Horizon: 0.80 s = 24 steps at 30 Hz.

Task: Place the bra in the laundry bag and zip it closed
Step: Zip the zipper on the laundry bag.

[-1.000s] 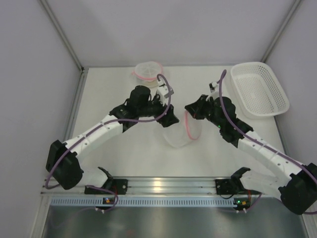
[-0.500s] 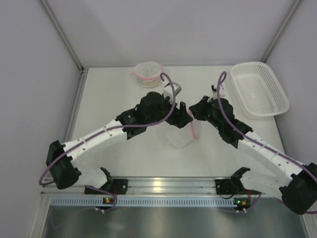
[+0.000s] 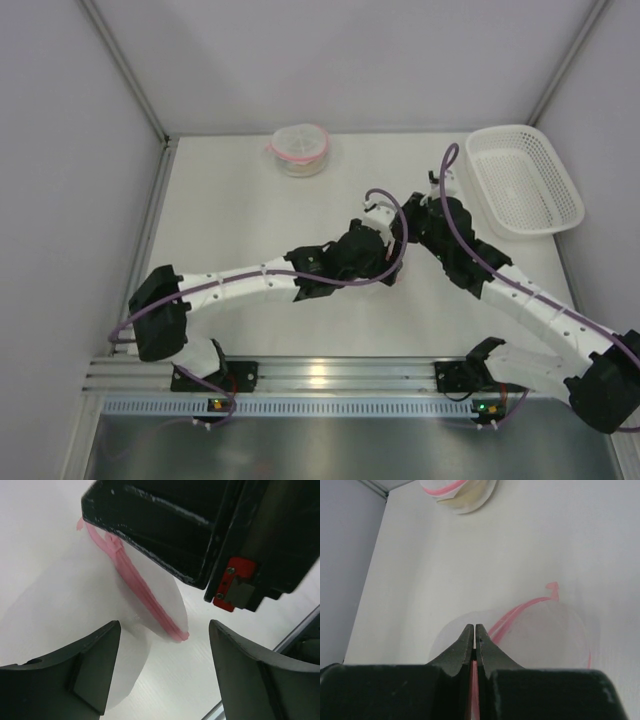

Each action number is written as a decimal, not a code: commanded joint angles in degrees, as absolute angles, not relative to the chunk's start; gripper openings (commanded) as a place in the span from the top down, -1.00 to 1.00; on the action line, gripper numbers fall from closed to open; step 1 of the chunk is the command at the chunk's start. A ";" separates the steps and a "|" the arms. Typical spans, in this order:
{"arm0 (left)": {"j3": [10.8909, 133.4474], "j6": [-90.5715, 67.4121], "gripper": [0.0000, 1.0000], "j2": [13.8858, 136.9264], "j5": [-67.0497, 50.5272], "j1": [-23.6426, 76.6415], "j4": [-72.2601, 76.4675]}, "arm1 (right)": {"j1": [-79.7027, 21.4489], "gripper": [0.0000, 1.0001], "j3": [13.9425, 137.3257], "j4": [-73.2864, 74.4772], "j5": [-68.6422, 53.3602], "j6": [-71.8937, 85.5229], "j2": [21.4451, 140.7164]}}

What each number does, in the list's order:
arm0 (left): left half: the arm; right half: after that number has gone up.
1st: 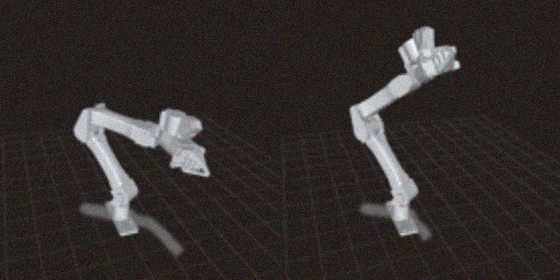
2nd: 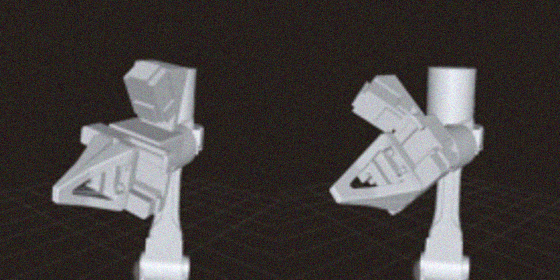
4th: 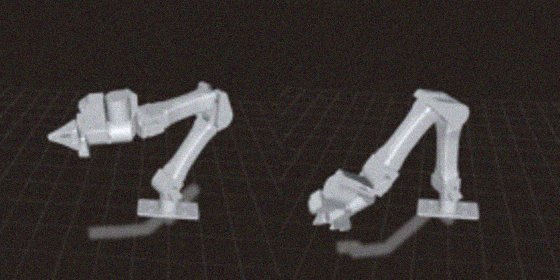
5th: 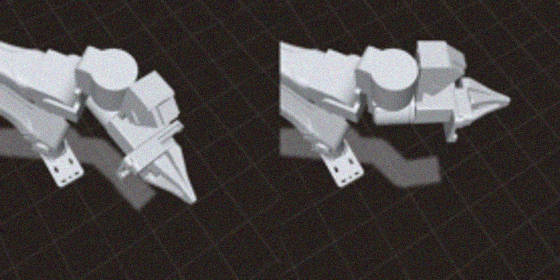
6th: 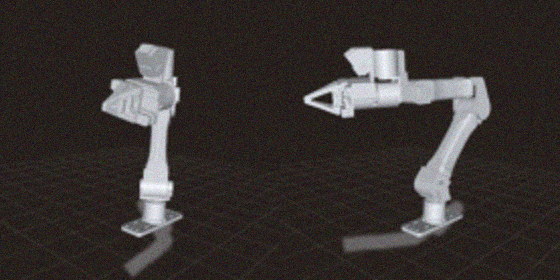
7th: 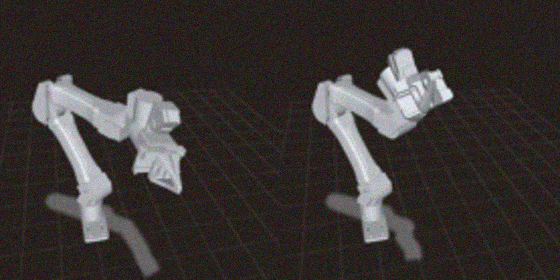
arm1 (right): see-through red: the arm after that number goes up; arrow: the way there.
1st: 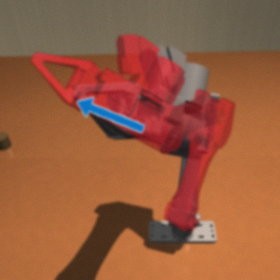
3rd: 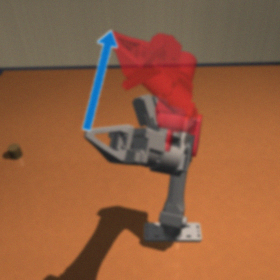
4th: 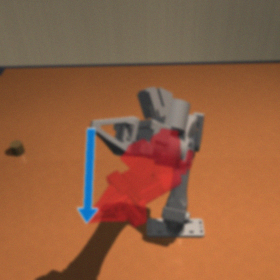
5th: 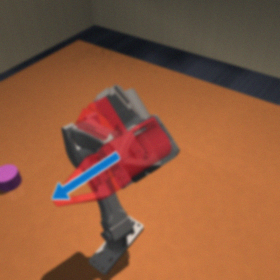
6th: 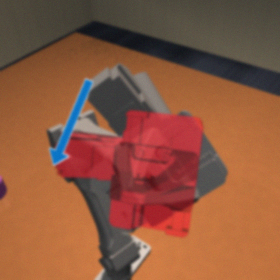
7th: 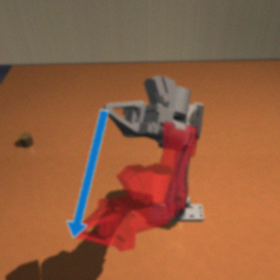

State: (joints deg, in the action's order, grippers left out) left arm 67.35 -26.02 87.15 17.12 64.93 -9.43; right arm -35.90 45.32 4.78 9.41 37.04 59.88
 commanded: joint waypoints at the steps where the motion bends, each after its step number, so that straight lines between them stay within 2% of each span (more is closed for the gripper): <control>1: 69.79 -25.31 -0.54 88.59 25.03 66.18 -8.09 | -36.74 1.00 47.90 4.75 9.49 36.12 57.66; 3: 69.35 -25.92 -0.48 89.38 27.06 66.18 -7.12 | -36.74 1.00 47.90 4.57 8.88 36.12 57.31; 5: 69.17 -26.37 -0.22 89.47 29.43 66.18 -6.86 | -36.74 1.00 47.90 4.75 8.79 36.04 57.22; 6: 68.56 -26.98 -0.05 89.39 30.05 66.18 -6.59 | -36.74 1.00 47.90 4.83 8.70 36.04 56.96; 7: 67.95 -27.16 0.41 88.60 30.67 66.18 -6.07 | -36.74 1.00 47.81 5.01 8.88 36.04 56.87; 10: 63.03 -25.32 1.00 84.91 29.27 66.18 -0.54 | -36.83 1.00 47.37 5.01 9.66 35.68 57.04; 12: 58.02 -22.77 1.00 82.02 26.81 66.18 5.51 | -36.74 1.00 47.20 4.83 11.33 34.46 57.30; 19: 49.05 -19.34 1.00 71.29 22.34 66.18 7.55 | -36.48 1.00 47.72 3.78 18.19 28.92 59.23; 24: 44.13 -14.51 1.00 65.31 14.95 66.18 8.70 | -34.81 1.00 48.16 1.32 14.77 27.69 62.14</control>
State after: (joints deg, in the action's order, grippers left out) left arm 45.80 -18.74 68.71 20.05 66.08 5.54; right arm -35.97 45.56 5.13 11.70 30.98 60.62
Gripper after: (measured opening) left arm 0.035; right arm 0.004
